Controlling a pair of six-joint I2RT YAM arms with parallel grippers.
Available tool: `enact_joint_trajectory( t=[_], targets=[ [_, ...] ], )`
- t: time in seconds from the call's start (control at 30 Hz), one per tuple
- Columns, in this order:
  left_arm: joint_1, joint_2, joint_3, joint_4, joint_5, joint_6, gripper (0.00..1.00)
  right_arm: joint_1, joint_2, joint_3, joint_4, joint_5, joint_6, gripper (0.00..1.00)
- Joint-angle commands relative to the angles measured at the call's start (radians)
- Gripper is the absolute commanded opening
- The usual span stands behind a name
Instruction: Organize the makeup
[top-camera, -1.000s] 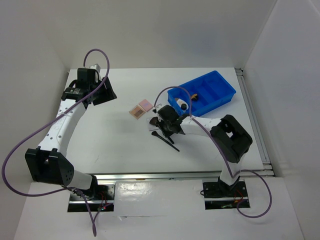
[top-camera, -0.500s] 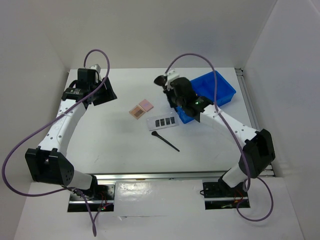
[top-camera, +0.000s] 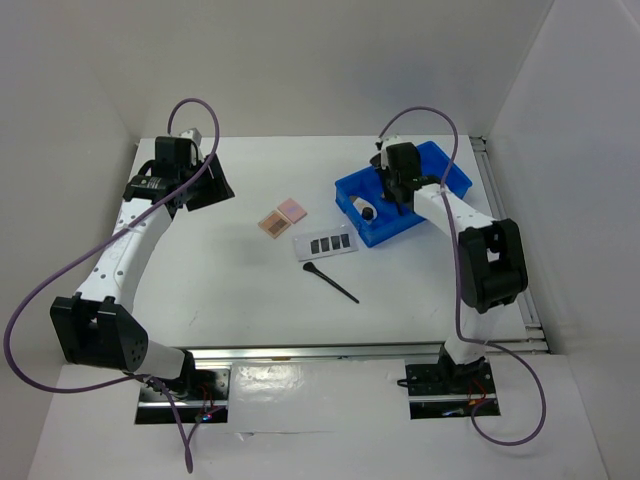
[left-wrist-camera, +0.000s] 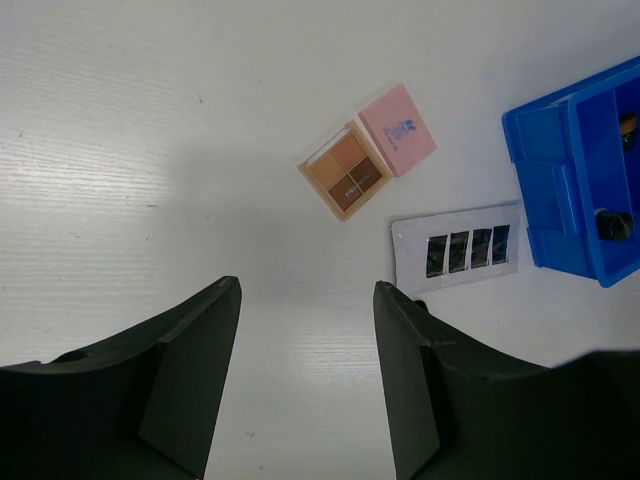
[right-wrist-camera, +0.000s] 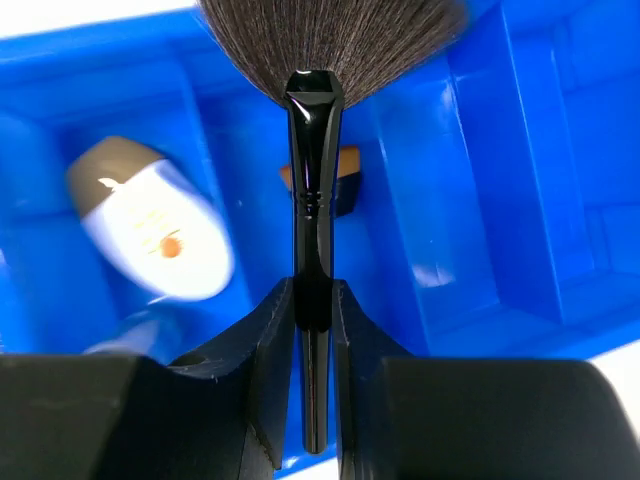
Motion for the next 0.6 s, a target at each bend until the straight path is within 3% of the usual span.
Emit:
enact_joint_trajectory(
  t=[0.0,0.37,0.43,0.47,0.57],
  targets=[
    [0.002,-0.005,0.034,0.027,-0.002,0.009,0.69,-0.031,0.042,0.059,0.07,-0.034,-0.031,0.17],
    [0.002,0.004,0.034,0.016,-0.002,0.009,0.69,-0.053,0.101,0.062,0.07,-0.083,-0.02,0.19],
    [0.002,-0.005,0.034,0.016,-0.002,0.009,0.69,-0.053,0.088,0.062,0.061,-0.083,-0.011,0.35],
    [0.002,-0.005,0.034,0.016,-0.002,0.009,0.69,-0.042,0.088,0.062,0.061,-0.083,0.0,0.49],
    [0.002,-0.005,0.034,0.016,-0.002,0.009,0.69,-0.032,0.065,0.087,0.042,-0.063,0.0,0.64]
  ],
)
